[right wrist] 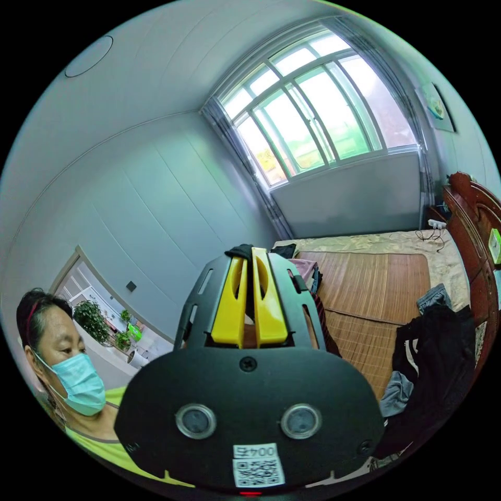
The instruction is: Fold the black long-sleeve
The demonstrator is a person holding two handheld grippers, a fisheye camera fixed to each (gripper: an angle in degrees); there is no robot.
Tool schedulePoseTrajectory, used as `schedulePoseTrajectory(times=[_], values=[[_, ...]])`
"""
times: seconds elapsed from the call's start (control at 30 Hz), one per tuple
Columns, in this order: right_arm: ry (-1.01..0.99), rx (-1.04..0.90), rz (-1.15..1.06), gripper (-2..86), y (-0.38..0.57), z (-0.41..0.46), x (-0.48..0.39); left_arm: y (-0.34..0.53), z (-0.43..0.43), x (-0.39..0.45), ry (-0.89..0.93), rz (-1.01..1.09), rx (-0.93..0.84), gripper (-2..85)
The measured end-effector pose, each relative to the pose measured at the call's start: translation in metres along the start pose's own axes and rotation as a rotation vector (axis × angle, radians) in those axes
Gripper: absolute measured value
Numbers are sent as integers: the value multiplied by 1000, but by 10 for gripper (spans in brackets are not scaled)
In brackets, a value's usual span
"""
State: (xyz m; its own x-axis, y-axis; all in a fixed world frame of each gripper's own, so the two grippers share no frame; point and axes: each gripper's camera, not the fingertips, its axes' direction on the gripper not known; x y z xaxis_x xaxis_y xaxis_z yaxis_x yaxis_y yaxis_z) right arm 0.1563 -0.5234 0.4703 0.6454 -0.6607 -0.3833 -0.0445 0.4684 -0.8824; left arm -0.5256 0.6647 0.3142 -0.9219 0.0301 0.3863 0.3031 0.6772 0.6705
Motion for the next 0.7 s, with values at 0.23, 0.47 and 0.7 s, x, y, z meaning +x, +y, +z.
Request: schedulePoseTrajectory(times=[0.23,0.47,0.7], values=[[49,69,78,-3,-2,-28,13,17,-20,-26,331,-264,125,11],[97,75,108,-3,3,-46,23,24,-49,-45,251,-380,205,9],[315,-22,-127,-4,17,-36,-16,12,-61,-8,53,-316,255,9]])
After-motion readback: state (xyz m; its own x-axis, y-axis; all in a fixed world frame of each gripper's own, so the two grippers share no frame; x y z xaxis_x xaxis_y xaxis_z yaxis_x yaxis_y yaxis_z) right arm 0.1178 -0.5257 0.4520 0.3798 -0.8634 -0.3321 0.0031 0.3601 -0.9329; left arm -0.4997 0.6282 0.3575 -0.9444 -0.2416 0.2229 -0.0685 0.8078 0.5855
